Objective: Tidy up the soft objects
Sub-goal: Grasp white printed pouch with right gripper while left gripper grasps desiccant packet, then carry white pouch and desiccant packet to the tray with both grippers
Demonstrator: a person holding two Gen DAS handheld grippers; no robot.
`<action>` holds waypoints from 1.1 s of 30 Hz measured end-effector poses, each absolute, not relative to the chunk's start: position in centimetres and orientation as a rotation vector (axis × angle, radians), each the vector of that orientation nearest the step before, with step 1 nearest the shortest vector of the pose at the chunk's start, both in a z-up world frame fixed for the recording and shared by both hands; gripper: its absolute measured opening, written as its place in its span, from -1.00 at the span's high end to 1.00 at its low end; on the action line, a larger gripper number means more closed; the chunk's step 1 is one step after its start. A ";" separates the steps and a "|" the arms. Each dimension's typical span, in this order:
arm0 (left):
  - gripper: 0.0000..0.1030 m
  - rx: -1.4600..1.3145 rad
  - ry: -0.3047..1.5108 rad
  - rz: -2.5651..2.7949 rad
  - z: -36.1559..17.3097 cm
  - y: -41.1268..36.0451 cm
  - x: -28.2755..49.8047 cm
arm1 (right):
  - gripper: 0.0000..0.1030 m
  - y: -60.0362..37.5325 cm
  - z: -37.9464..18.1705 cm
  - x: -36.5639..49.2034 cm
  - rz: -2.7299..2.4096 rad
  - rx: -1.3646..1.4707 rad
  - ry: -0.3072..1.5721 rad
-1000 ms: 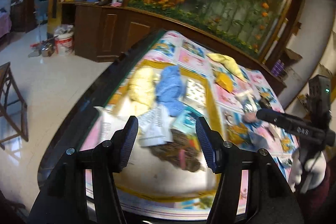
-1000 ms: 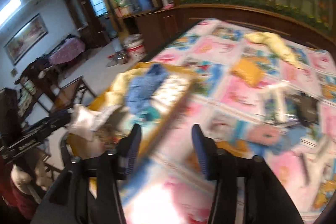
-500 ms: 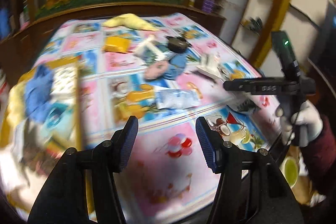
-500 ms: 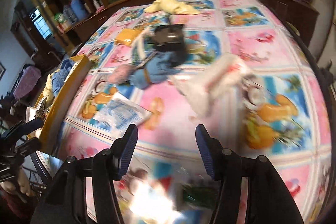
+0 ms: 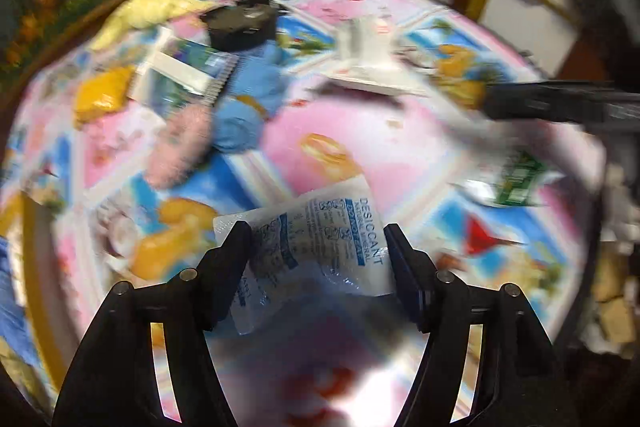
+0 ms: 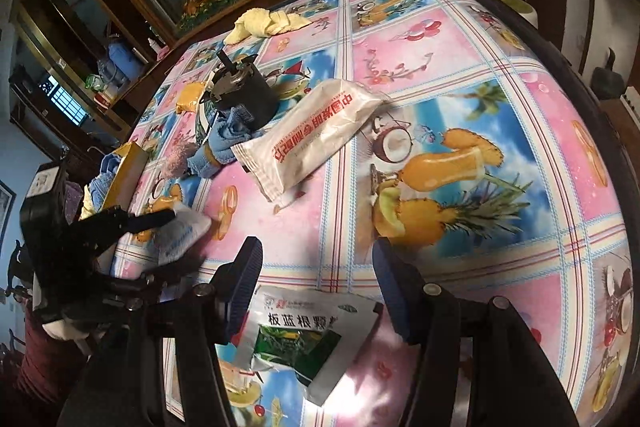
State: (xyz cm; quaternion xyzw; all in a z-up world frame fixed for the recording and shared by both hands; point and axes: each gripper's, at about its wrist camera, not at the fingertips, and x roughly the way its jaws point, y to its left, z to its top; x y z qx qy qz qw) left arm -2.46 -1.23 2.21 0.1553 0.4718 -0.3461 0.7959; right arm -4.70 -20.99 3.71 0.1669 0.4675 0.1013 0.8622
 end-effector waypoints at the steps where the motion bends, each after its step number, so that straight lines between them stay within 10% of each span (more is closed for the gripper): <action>1: -0.29 0.311 1.018 -0.773 2.7 -1.0 -2.9 | -0.11 -21.0 3.8 -4.2 0.218 0.354 0.979; 21: -0.32 0.515 0.863 -0.828 1.1 -3.0 -5.6 | -0.14 -19.9 2.2 6.3 0.100 0.517 1.107; 30: 0.67 0.330 0.895 -0.780 2.7 -0.2 -5.6 | 0.24 -16.6 2.4 5.5 0.135 0.270 1.098; 33: 0.71 0.267 0.894 -0.772 3.1 1.0 -5.9 | 0.45 -17.9 3.0 4.2 0.168 0.322 1.056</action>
